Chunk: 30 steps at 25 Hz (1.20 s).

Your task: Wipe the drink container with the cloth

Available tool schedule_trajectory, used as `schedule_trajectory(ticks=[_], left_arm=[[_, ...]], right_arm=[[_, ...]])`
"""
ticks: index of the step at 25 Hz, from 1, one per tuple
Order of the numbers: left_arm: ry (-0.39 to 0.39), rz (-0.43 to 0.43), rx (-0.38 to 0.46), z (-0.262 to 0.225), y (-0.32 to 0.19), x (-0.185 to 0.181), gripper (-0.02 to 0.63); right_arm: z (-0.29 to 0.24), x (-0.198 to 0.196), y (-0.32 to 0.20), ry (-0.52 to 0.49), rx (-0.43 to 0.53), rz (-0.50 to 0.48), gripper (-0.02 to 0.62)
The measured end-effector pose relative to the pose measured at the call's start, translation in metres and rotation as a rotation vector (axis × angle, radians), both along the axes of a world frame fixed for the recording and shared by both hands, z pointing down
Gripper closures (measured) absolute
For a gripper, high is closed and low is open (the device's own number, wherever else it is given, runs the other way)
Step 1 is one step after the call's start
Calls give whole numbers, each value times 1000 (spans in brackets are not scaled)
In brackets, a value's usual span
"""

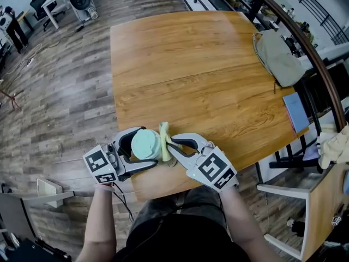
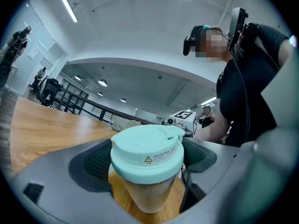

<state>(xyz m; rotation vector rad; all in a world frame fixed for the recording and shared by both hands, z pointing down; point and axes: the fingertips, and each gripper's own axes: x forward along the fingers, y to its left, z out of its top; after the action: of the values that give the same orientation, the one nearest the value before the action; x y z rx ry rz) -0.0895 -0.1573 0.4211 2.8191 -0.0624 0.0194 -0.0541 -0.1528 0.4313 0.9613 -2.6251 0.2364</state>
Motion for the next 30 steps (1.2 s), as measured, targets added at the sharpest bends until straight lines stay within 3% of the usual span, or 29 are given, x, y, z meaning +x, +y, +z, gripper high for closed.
schedule_trajectory(ticks=[6, 20, 26, 30], left_arm=[[-26, 28, 28, -1, 5, 6, 150], [-44, 43, 58, -3, 9, 11, 150], [-65, 49, 98, -6, 16, 21, 150], [-89, 60, 135, -7, 23, 27, 150]], right_arm=[[24, 7, 3, 52, -41, -11, 554], [111, 24, 43, 108, -265, 46, 554], [127, 28, 51, 168, -306, 77, 554], [117, 43, 54, 174, -290, 152, 554]])
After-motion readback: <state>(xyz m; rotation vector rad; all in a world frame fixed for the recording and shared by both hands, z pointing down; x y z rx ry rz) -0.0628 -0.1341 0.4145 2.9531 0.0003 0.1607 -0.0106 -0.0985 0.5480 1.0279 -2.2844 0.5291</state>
